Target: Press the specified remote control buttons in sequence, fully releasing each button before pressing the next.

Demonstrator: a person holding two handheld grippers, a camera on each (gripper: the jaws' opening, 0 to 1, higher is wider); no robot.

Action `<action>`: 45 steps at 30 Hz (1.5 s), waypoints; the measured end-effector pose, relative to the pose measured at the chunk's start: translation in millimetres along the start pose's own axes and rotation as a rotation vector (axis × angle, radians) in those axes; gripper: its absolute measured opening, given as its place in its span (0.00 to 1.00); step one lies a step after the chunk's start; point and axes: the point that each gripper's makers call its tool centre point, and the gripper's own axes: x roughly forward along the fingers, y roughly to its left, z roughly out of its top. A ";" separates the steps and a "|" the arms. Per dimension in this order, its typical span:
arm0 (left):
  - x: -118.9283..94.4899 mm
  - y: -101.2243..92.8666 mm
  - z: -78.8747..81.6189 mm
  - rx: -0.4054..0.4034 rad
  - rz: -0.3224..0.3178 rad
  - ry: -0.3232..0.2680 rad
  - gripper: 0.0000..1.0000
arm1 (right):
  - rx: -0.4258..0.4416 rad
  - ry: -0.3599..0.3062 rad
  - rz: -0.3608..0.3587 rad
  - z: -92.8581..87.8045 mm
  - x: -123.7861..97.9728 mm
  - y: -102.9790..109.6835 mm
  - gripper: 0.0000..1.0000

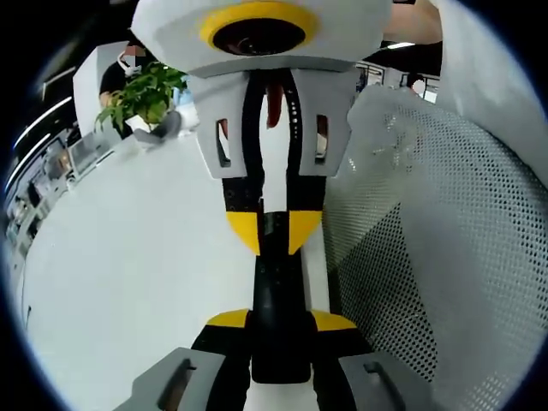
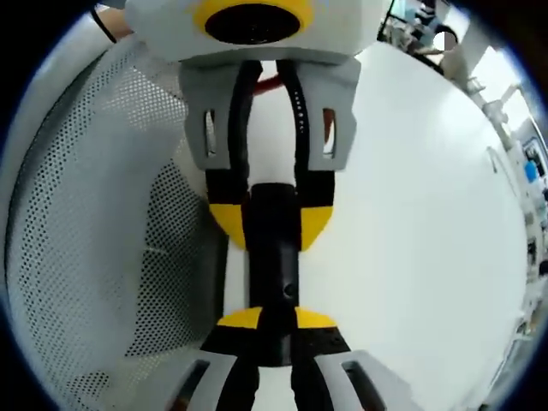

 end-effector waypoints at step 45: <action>0.1 -0.2 0.7 -0.015 0.016 0.013 0.25 | 0.116 -0.207 -0.120 5.6 -1.9 -1.5 0.00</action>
